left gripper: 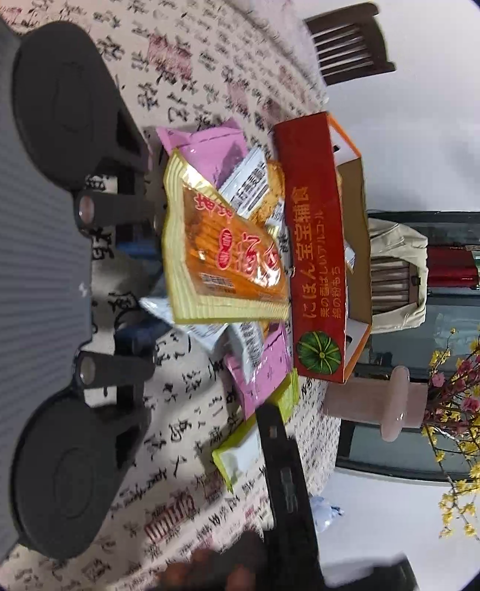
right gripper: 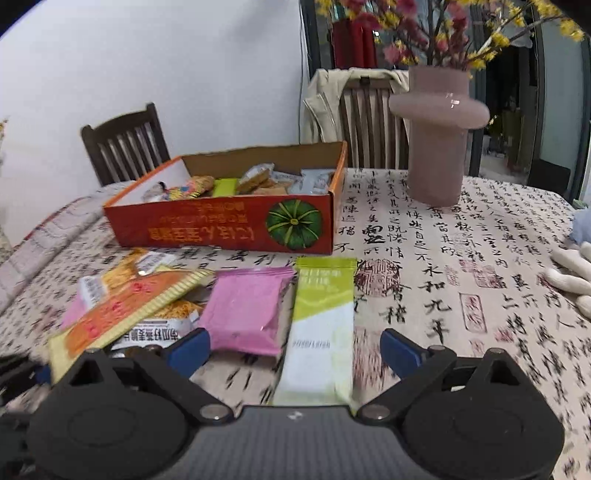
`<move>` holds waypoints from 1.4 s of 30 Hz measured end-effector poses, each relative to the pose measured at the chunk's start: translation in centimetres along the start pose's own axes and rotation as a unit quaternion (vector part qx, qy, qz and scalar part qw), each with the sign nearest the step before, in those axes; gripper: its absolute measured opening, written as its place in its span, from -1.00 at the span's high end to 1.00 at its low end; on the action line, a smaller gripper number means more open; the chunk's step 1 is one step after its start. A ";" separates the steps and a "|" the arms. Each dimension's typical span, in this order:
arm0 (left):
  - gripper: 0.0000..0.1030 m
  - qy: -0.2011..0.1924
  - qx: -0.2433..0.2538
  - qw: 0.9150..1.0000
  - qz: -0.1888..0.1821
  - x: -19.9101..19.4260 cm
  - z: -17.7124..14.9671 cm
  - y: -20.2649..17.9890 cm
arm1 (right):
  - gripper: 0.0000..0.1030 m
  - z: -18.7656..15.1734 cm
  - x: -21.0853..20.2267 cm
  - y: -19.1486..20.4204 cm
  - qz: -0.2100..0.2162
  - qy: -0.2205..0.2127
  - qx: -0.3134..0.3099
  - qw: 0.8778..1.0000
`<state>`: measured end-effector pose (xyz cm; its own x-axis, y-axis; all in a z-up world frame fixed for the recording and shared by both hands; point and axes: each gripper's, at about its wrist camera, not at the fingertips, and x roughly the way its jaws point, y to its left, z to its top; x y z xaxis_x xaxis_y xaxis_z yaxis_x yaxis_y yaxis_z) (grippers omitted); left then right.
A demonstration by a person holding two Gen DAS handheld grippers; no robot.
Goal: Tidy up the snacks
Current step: 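Grasp a white packet with the left tool while the right tool grasps a lime-green bar, then carry both packets into the orange box and open both tools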
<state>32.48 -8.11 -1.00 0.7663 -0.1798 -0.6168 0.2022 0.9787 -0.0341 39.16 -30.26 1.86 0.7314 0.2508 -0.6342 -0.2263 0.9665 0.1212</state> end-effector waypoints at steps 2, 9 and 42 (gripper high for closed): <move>0.68 0.004 -0.017 1.000 -0.001 -0.1 0.1 0.5 | -0.84 0.5 1.6 -0.1 -0.008 0.006 -0.002 1.000; 0.91 -0.001 -0.013 1.000 -0.016 -1.3 -0.4 0.9 | -0.32 -0.1 2.5 -0.9 0.007 0.011 0.014 1.000; 0.93 -0.084 0.054 0.993 -0.070 -16.2 -4.7 -1.3 | 0.27 -10.7 -13.5 4.6 0.045 -0.047 0.000 0.998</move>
<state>16.96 -5.97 5.32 0.8151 -0.3361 -0.4719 0.3710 0.9284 -0.0206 21.36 -29.82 2.81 0.7653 0.3405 -0.5463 -0.2942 0.9398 0.1737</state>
